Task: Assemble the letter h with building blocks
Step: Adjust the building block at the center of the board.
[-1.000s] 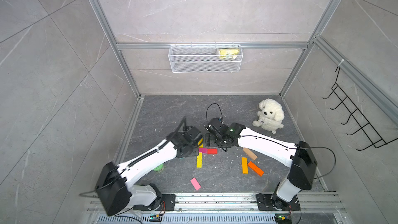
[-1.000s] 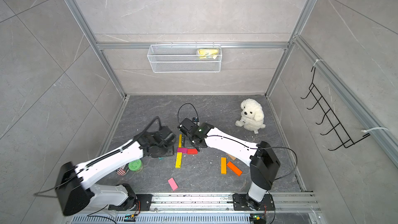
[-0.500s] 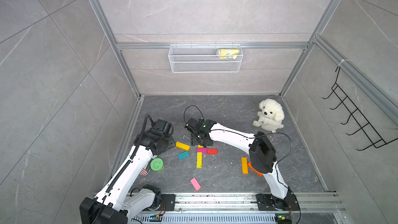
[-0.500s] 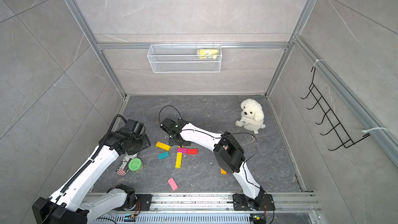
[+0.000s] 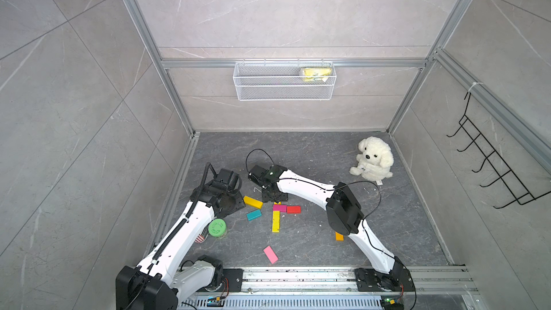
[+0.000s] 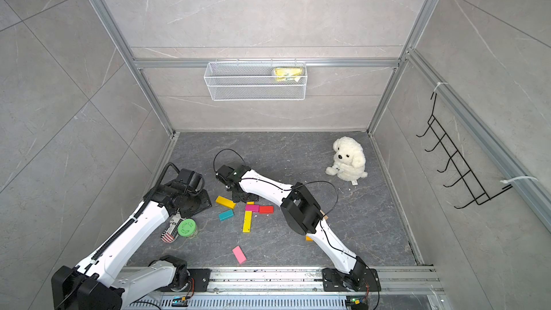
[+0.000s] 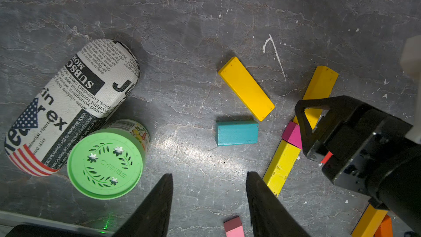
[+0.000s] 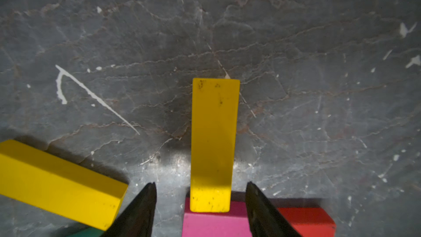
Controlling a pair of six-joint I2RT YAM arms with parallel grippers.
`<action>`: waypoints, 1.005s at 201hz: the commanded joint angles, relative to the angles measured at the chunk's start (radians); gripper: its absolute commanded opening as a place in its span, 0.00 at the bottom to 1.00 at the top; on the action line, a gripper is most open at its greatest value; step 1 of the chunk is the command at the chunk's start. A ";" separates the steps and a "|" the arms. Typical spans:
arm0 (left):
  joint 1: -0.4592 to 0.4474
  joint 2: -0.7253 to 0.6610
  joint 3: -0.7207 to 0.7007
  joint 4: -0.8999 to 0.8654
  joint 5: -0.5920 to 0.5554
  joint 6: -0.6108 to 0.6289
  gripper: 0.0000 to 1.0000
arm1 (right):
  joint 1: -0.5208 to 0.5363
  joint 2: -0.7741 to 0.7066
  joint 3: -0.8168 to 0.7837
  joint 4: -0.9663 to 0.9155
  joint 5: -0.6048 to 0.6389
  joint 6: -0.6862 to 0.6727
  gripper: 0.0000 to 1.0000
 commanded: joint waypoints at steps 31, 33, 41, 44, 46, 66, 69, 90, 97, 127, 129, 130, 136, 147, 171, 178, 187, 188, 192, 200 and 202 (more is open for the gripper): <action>0.008 0.001 -0.012 0.013 0.016 0.037 0.56 | -0.005 0.044 0.032 -0.020 -0.009 -0.017 0.61; 0.008 0.001 -0.012 0.012 0.016 0.037 0.56 | -0.005 0.045 0.033 -0.020 -0.008 -0.017 0.60; 0.008 0.001 -0.013 0.012 0.016 0.037 0.56 | -0.004 0.048 0.035 -0.021 -0.010 -0.017 0.58; 0.008 0.001 -0.014 0.013 0.016 0.037 0.56 | -0.004 0.050 0.035 -0.021 -0.008 -0.017 0.57; 0.008 0.001 -0.015 0.013 0.015 0.036 0.56 | -0.004 0.049 0.036 -0.021 -0.010 -0.017 0.57; 0.008 0.003 -0.018 0.017 0.017 0.037 0.56 | -0.005 0.060 0.047 -0.034 -0.008 -0.011 0.53; 0.008 0.004 -0.020 0.018 0.019 0.037 0.56 | -0.006 0.062 0.049 -0.038 -0.008 -0.009 0.52; 0.008 0.007 -0.024 0.022 0.022 0.035 0.56 | -0.007 0.077 0.070 -0.062 -0.006 -0.004 0.51; 0.008 0.008 -0.025 0.023 0.024 0.036 0.55 | -0.007 0.081 0.076 -0.069 -0.006 -0.002 0.50; 0.008 0.010 -0.024 0.023 0.022 0.038 0.55 | -0.007 0.089 0.092 -0.081 -0.006 0.003 0.45; 0.007 0.011 -0.023 0.023 0.020 0.039 0.55 | -0.007 0.089 0.092 -0.081 -0.006 0.003 0.45; 0.007 0.011 -0.023 0.023 0.020 0.039 0.55 | -0.007 0.088 0.091 -0.080 -0.005 0.003 0.44; 0.008 0.011 -0.024 0.024 0.020 0.039 0.55 | -0.007 0.088 0.091 -0.081 -0.004 0.003 0.44; 0.007 0.012 -0.024 0.024 0.021 0.040 0.55 | -0.007 0.088 0.092 -0.086 0.000 0.003 0.44; 0.008 0.016 -0.027 0.028 0.023 0.042 0.55 | -0.007 0.083 0.082 -0.087 0.016 -0.010 0.43; 0.008 0.017 -0.027 0.029 0.025 0.042 0.55 | -0.007 0.080 0.076 -0.081 0.022 -0.021 0.41; 0.008 0.018 -0.029 0.030 0.027 0.042 0.55 | -0.007 0.075 0.065 -0.073 0.029 -0.032 0.40; 0.008 0.018 -0.029 0.031 0.027 0.042 0.55 | -0.007 0.074 0.064 -0.072 0.030 -0.034 0.40; 0.007 0.018 -0.029 0.030 0.026 0.040 0.55 | -0.007 0.071 0.057 -0.066 0.033 -0.040 0.39; 0.008 0.017 -0.030 0.031 0.027 0.040 0.55 | -0.007 0.064 0.042 -0.052 0.035 -0.054 0.39; 0.008 0.017 -0.031 0.032 0.027 0.040 0.55 | -0.007 0.061 0.038 -0.048 0.036 -0.057 0.40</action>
